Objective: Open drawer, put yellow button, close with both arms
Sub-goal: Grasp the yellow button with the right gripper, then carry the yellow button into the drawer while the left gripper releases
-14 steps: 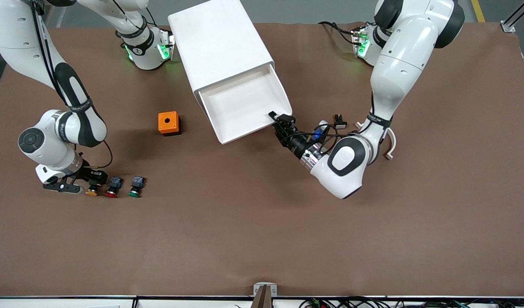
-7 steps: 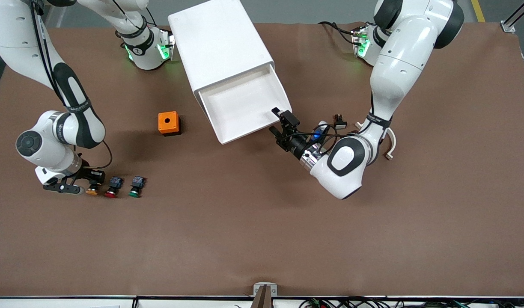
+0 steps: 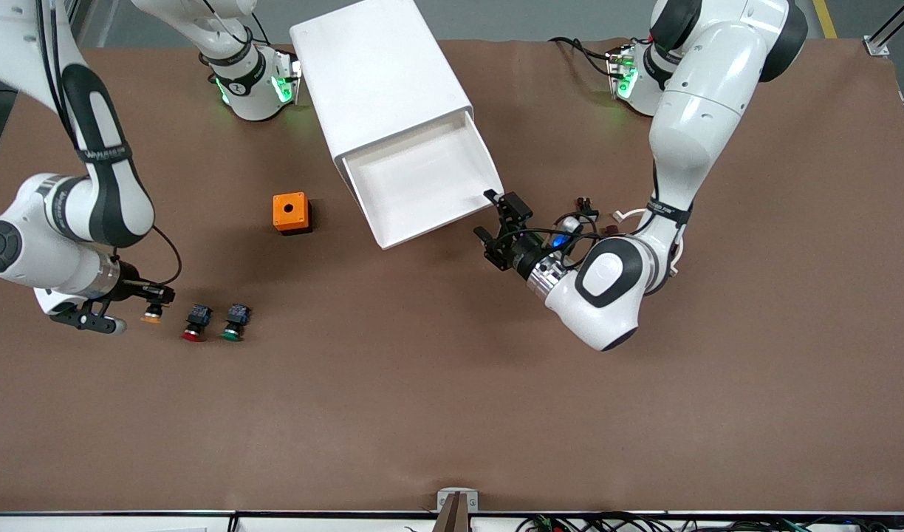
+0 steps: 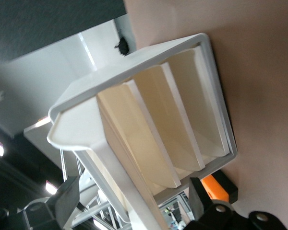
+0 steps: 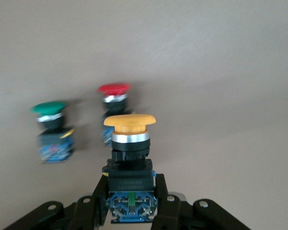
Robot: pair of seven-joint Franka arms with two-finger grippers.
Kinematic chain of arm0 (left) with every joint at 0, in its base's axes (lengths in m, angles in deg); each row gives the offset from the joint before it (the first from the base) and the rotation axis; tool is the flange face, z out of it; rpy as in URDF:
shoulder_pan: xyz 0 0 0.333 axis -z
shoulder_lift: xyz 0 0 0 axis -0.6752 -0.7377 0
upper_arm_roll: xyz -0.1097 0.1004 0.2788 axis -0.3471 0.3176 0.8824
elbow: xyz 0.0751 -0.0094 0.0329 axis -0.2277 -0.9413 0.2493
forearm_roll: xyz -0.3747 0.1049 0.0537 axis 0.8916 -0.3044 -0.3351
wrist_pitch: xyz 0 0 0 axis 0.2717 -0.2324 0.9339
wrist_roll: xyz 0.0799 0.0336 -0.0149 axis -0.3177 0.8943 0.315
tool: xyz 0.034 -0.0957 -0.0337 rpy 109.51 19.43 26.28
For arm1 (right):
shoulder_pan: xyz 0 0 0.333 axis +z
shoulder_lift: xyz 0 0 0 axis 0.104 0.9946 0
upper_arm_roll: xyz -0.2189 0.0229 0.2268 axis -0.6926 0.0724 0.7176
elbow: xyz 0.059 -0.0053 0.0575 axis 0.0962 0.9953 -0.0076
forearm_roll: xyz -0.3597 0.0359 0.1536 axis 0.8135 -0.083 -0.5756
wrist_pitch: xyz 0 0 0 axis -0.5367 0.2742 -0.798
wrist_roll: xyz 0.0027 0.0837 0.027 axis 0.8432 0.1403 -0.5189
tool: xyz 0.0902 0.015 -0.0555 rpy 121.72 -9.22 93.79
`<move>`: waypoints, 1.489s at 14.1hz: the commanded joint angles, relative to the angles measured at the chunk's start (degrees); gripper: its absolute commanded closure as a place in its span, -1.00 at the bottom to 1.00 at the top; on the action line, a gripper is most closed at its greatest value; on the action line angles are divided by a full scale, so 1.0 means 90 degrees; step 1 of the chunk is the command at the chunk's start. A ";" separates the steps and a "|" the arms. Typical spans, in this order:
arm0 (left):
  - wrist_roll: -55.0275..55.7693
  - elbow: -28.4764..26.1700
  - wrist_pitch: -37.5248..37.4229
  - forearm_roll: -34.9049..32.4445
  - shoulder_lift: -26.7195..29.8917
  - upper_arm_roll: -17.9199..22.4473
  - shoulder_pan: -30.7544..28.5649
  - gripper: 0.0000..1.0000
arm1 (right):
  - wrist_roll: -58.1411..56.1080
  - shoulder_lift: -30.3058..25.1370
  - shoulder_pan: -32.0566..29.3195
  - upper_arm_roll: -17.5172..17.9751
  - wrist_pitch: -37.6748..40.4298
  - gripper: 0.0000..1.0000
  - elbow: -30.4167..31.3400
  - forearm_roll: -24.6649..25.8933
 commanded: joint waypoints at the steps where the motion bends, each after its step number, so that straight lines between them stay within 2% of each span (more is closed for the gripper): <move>1: -0.0910 0.0013 -0.0257 -0.0235 0.0156 -0.0016 -0.0166 -1.00 | 0.1201 -0.0741 0.0619 -0.0015 0.1117 1.00 -0.0239 -0.0303; 5: -0.2579 0.0258 -0.0501 -0.0947 0.0176 0.0004 -0.0176 -1.00 | 0.3319 -0.1298 0.1693 -0.0015 0.2574 1.00 -0.1069 -0.0500; 9: -0.4318 0.0550 -0.0356 -0.1718 0.0311 0.0043 -0.0147 -1.00 | 0.4990 -0.1933 0.2719 -0.0005 0.2957 1.00 -0.1149 -0.0529; 13: -0.5638 0.0541 0.0979 -0.2703 0.1072 0.0014 -0.0059 -1.00 | 0.6602 -0.2208 0.3715 -0.0005 0.3017 1.00 -0.1149 -0.0520; 16: -0.5797 0.0522 0.2132 -0.3456 0.1317 -0.0015 0.0165 -1.00 | 0.7822 -0.2169 0.4574 0.0005 0.2774 1.00 -0.1149 -0.0442; 21: -0.5777 0.0502 0.2886 -0.4823 0.1523 -0.0015 0.0683 -1.00 | 0.9260 -0.1876 0.5610 0.0005 0.2139 1.00 -0.1139 -0.0109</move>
